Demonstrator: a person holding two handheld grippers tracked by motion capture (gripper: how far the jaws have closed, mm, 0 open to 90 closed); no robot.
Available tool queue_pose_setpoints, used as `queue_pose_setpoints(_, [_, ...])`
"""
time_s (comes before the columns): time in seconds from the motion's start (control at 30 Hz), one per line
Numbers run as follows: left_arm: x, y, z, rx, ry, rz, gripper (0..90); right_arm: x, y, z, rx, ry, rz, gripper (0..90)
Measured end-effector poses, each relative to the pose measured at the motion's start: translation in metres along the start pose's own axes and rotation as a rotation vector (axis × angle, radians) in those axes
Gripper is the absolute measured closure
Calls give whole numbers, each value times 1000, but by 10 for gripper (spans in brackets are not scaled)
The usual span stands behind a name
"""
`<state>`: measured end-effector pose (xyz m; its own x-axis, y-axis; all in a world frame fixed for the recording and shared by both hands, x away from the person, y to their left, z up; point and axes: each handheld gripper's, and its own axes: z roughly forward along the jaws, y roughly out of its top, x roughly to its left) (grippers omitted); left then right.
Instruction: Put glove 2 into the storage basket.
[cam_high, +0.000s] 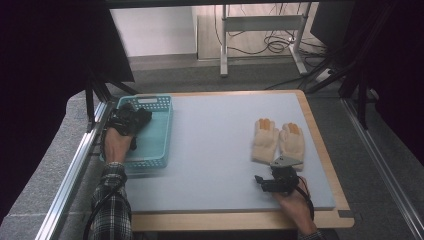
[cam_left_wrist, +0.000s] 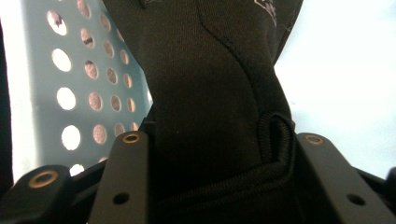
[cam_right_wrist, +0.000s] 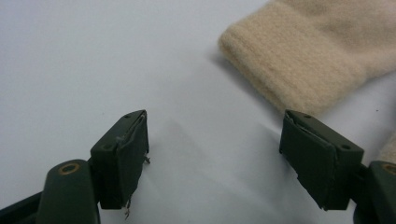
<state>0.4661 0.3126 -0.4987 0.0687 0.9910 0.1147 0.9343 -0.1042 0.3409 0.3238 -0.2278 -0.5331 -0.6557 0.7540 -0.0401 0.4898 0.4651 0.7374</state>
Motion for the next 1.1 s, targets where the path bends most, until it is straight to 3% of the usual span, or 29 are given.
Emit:
queue_pose_setpoints(0.13, [2,4,9,31,6,3,496,0,0,0,1,0,-1,233])
queue_pose_setpoints(0.17, [2,4,11,42,3,11,412,0,0,0,0,0,-1,233])
queue_pose_setpoints(0.2, [0,5,11,46,-4,27,412,0,0,0,0,0,-1,233])
queue_pose_setpoints(0.23, [-1,5,11,45,-4,39,334,0,0,0,1,0,-1,233])
queue_pose_setpoints(0.33, [-2,6,8,51,-2,49,171,0,0,0,1,0,-2,233])
queue_pose_setpoints(0.37, [0,6,3,31,-20,49,108,0,0,0,1,0,-2,233])
queue_pose_setpoints(0.4, [0,6,3,31,-20,49,91,0,0,0,1,0,-2,233])
queue_pose_setpoints(0.5, [7,3,-10,-23,-77,22,60,0,0,0,1,0,-2,233])
queue_pose_setpoints(0.53, [7,3,-10,-23,-77,22,55,0,0,0,1,0,-2,233])
queue_pose_setpoints(0.57, [10,2,-18,-61,-120,3,52,0,0,0,1,0,-2,233])
queue_pose_setpoints(0.6, [10,2,-18,-61,-120,3,48,0,0,0,1,0,-2,233])
queue_pose_setpoints(0.63, [10,0,-24,-94,-143,6,46,0,0,0,1,0,-2,233])
queue_pose_setpoints(0.73, [9,-2,-30,-120,-156,17,38,0,0,0,1,-1,-1,233])
queue_pose_setpoints(0.83, [5,-5,-40,-182,-196,34,32,0,0,0,1,-1,0,233])
queue_pose_setpoints(0.87, [1,-7,-44,-213,-215,47,30,0,0,0,1,-1,0,233])
queue_pose_setpoints(1.1, [-17,-14,-60,-294,-262,98,20,0,0,0,0,0,0,233])
